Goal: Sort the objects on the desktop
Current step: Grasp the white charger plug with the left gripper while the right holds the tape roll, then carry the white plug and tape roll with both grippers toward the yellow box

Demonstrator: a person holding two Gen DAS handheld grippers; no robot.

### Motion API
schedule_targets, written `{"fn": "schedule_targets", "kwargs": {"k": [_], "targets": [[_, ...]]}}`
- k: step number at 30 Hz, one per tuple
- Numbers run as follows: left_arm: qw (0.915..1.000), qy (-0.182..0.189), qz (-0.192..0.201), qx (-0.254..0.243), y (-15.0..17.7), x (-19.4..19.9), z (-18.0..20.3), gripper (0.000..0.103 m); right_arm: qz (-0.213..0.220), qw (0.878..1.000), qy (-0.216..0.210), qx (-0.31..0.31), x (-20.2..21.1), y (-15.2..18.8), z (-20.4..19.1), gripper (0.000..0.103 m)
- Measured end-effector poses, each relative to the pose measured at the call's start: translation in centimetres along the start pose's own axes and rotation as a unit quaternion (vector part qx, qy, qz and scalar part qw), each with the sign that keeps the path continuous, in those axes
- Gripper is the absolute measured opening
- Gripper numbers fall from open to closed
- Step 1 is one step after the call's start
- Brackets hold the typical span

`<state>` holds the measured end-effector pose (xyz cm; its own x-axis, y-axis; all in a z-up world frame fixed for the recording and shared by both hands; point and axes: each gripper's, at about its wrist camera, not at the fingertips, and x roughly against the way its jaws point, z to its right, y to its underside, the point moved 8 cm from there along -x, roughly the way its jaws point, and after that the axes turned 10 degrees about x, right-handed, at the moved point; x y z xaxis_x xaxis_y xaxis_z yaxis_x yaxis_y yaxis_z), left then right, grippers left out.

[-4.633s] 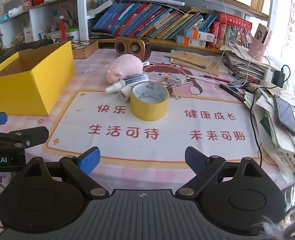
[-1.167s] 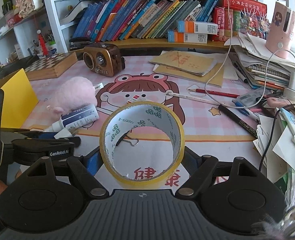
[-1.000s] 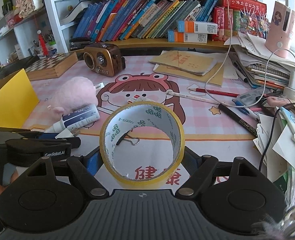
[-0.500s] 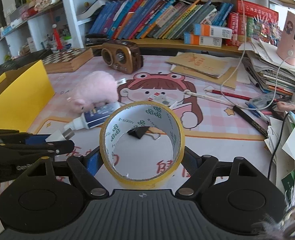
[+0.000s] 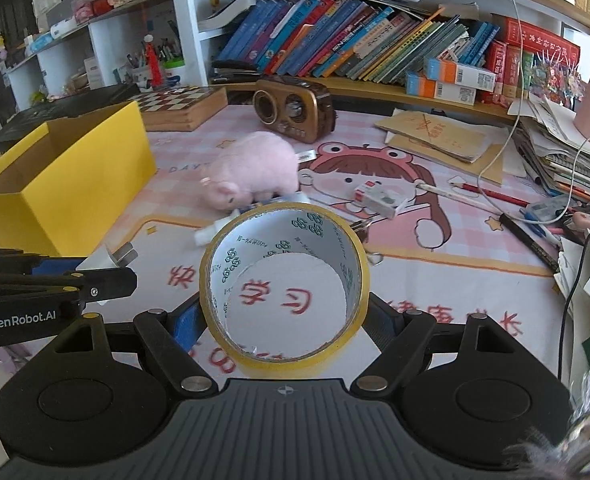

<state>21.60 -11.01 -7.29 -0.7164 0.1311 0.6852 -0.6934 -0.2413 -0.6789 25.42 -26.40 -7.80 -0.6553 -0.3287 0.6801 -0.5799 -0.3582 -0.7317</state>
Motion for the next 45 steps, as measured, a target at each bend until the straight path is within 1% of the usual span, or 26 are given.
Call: {"fn": "schedule_targets", "kwargs": {"k": [9, 17, 22, 32, 39, 45], "targets": [[0.9999, 0.009, 0.001, 0.005, 1.6, 3.0, -3.3, 0.033, -0.002, 1.0, 0.009, -0.005, 1.9, 1.0, -4.2, 0.079], [0.9998, 0.013, 0.013, 0.009, 2.9, 6.6, -6.2, 0.033, 0.0, 1.0, 0.007, -0.006, 4.0, 1.9, -8.6, 0.079], [0.9996, 0.013, 0.018, 0.016, 3.8, 8.7, -8.2, 0.033, 0.004, 1.0, 0.001, -0.007, 5.1, 2.6, -11.3, 0.079], [0.9992, 0.0, 0.033, 0.02, 5.5, 12.5, -11.8, 0.033, 0.011, 1.0, -0.019, -0.001, 6.5, 3.6, -16.6, 0.079], [0.9988, -0.007, 0.043, 0.024, 6.3, 14.5, -13.8, 0.033, 0.015, 0.999, -0.031, 0.007, 7.2, 3.9, -19.5, 0.079], [0.9983, -0.011, 0.051, 0.028, 6.7, 15.7, -15.0, 0.033, 0.018, 0.999, -0.039, 0.017, 7.6, 4.0, -21.2, 0.079]]}}
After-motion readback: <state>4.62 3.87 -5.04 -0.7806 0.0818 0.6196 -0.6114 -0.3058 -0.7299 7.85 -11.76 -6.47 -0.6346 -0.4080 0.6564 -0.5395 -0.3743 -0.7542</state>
